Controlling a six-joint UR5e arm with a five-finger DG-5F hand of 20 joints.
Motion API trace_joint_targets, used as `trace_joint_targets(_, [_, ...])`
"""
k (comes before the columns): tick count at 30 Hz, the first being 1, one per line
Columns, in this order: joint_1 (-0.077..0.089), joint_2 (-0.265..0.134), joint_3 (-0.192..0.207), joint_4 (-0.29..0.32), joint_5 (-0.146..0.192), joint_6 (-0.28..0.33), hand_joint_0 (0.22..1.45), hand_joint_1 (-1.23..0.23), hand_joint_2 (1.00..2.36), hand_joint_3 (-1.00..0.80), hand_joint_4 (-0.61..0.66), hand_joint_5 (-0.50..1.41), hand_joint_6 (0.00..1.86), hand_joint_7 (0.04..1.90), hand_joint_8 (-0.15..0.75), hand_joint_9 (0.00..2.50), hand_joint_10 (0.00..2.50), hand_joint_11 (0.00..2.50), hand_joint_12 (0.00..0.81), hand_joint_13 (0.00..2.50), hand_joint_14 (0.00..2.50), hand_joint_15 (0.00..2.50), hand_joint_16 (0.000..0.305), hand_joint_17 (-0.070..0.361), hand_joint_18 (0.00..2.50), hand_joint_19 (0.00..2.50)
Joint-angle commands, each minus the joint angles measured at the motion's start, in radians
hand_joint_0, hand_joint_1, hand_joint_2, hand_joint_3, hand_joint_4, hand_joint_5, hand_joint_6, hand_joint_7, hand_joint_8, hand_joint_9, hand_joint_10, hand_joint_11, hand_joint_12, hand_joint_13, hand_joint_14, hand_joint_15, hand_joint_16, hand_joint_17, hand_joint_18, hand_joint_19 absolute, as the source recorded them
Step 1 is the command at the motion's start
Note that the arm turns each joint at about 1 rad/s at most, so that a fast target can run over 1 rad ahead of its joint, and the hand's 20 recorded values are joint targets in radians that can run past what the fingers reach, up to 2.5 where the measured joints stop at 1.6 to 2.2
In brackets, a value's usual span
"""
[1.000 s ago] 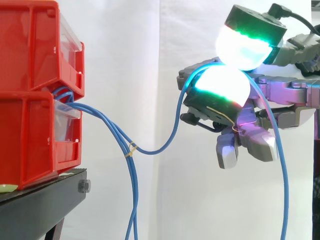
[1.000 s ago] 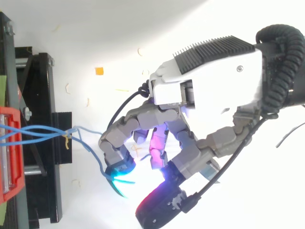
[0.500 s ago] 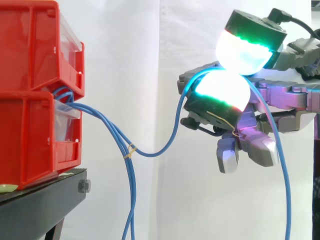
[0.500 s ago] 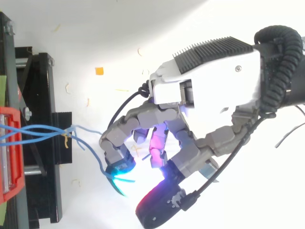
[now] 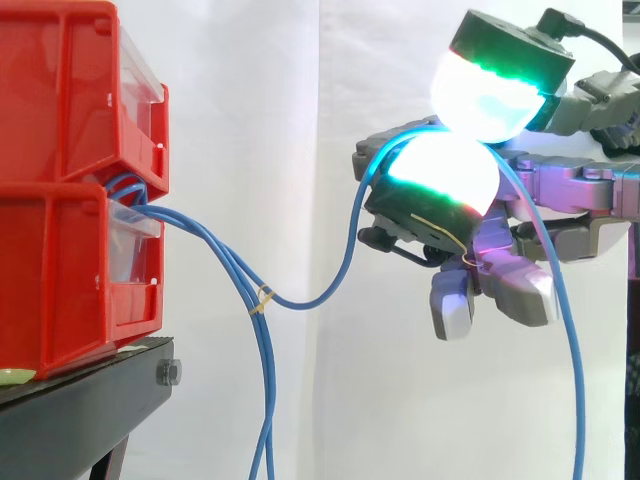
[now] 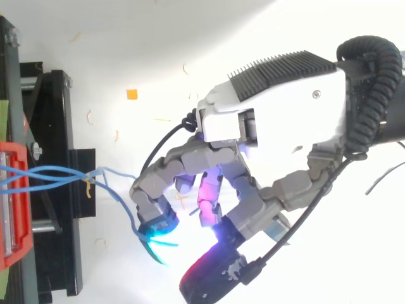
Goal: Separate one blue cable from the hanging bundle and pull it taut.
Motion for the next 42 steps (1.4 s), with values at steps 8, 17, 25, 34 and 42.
trace_joint_targets(8, [0.001, -0.001, 0.0, 0.045, 0.0, -0.003, 0.73, -0.68, 1.02, -0.22, -0.02, 0.14, 0.5, 1.34, 0.084, 1.93, 0.01, 0.35, 0.203, 1.25, 0.02, 0.41, 0.039, 0.089, 0.7, 0.55])
trace_joint_targets(17, [0.004, 0.0, 0.0, 0.045, 0.0, 0.0, 0.73, -0.68, 1.02, -0.22, -0.02, 0.14, 0.5, 1.35, 0.083, 1.93, 0.01, 0.34, 0.204, 1.25, 0.02, 0.42, 0.039, 0.089, 0.7, 0.55])
trace_joint_targets(25, [0.004, 0.0, 0.0, 0.043, 0.005, 0.0, 0.73, -0.68, 1.02, -0.22, -0.02, 0.14, 0.5, 1.34, 0.084, 1.93, 0.01, 0.33, 0.204, 1.25, 0.02, 0.42, 0.039, 0.088, 0.7, 0.54])
trace_joint_targets(34, [0.004, 0.0, 0.0, 0.028, 0.003, -0.001, 0.73, -0.68, 1.02, -0.22, -0.02, 0.14, 0.5, 1.34, 0.079, 1.93, 0.01, 0.34, 0.204, 1.25, 0.02, 0.42, 0.039, 0.088, 0.7, 0.55])
trace_joint_targets(42, [0.004, 0.0, 0.0, 0.033, 0.005, -0.003, 0.73, -0.68, 1.02, -0.22, -0.02, 0.14, 0.5, 1.34, 0.084, 1.93, 0.01, 0.33, 0.203, 1.25, 0.02, 0.41, 0.039, 0.088, 0.7, 0.55])
